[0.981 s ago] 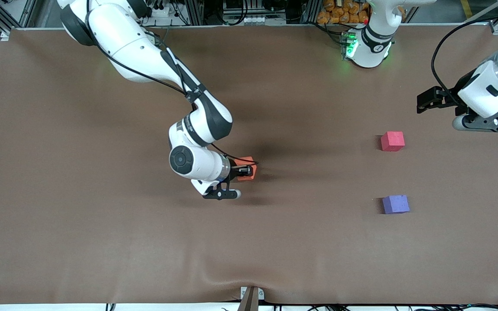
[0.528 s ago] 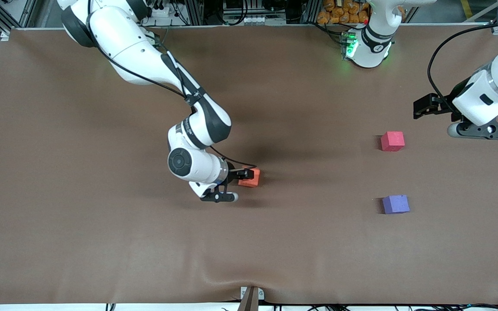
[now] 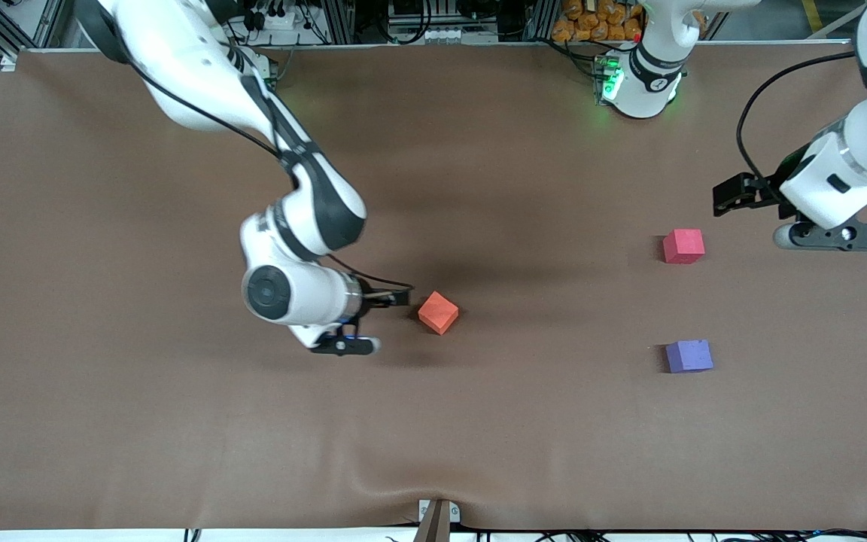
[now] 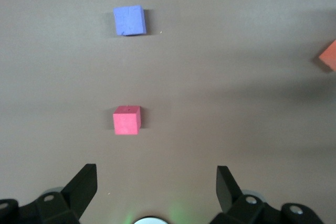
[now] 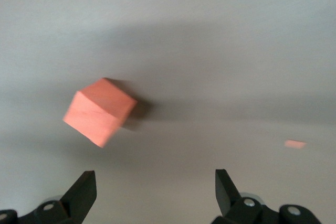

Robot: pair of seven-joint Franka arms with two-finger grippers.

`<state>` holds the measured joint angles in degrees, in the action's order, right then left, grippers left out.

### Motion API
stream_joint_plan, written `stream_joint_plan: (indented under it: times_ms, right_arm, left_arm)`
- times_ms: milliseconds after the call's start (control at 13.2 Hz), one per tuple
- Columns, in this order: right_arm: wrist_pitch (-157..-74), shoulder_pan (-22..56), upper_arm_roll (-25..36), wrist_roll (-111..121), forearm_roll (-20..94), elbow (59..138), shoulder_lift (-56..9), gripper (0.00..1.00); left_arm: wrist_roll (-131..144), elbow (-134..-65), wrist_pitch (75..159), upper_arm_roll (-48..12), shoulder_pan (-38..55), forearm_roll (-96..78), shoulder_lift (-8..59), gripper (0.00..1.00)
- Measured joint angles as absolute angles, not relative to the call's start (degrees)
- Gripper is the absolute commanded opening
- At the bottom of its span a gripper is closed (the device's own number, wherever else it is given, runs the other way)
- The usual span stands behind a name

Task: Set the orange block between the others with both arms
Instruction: 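Release the orange cube and withdraw the right gripper while the left gripper reaches out, then lower the left gripper onto the orange cube and grasp it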

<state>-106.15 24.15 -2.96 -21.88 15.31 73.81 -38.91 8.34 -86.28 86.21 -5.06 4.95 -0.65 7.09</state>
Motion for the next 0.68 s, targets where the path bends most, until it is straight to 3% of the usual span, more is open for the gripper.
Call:
stream_joint_plan:
  times_ms: [377, 679]
  right_arm:
    - [-87.7, 17.0, -2.6, -20.3, 6.6, 74.9, -22.4, 1.00]
    - [-81.8, 4.6, -2.3, -4.5, 6.2, 75.7, -14.4, 1.00]
  left_arm:
    - [18.9, -86.2, 93.8, -5.5, 13.4, -0.7, 14.0, 1.00]
    - [29.4, -85.1, 105.7, -5.7, 21.5, -0.7, 22.3, 1.00]
